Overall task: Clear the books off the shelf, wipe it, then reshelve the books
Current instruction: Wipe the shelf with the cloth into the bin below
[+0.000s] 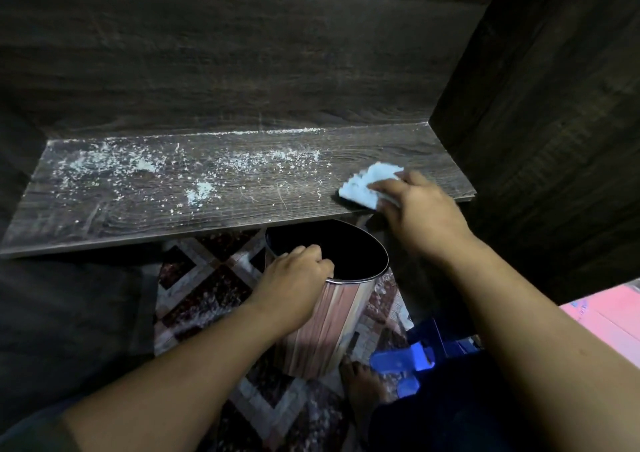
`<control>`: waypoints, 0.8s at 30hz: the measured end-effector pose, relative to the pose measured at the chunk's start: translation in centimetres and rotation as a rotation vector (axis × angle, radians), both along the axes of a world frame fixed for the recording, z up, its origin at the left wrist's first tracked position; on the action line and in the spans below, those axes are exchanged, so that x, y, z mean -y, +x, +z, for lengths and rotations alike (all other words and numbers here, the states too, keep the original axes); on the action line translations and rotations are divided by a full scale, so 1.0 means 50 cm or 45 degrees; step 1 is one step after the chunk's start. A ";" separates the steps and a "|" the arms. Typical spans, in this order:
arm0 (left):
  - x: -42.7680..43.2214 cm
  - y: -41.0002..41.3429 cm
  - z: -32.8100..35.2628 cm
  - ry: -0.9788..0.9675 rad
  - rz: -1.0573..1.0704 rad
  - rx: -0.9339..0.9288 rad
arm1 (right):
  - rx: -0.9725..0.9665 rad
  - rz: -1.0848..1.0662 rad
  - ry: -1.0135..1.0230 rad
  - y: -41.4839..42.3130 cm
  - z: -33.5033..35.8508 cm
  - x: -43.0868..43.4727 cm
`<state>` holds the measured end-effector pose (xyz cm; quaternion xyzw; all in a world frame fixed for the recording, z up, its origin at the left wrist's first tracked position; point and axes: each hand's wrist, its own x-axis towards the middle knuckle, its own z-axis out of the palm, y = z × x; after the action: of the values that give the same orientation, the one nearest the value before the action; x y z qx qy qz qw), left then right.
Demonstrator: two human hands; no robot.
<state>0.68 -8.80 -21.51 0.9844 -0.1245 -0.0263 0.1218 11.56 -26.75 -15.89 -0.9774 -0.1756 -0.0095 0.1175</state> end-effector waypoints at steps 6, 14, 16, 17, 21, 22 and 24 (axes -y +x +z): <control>0.009 0.012 0.005 0.035 0.020 0.005 | -0.142 0.059 -0.097 0.013 -0.040 -0.002; 0.010 0.025 -0.007 0.017 0.040 -0.011 | 0.187 0.106 0.264 0.135 -0.045 -0.057; 0.010 0.027 -0.008 0.016 0.039 -0.031 | 0.272 0.150 0.226 0.182 -0.051 -0.089; 0.010 0.028 -0.008 0.013 0.039 -0.040 | 0.336 0.162 0.173 0.205 -0.053 -0.106; 0.002 0.027 -0.009 -0.016 0.061 -0.060 | 0.475 0.218 -0.182 0.280 -0.059 -0.152; 0.000 0.027 -0.009 -0.022 0.066 -0.061 | 0.425 0.233 -0.241 0.289 -0.066 -0.156; -0.005 0.026 -0.012 -0.030 0.072 -0.065 | 0.252 0.211 -0.251 0.295 -0.084 -0.157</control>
<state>2.00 -8.56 -22.09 0.9850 -0.0937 -0.0464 0.1371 26.32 -18.89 -20.09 -0.9606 -0.2666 -0.0786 0.0036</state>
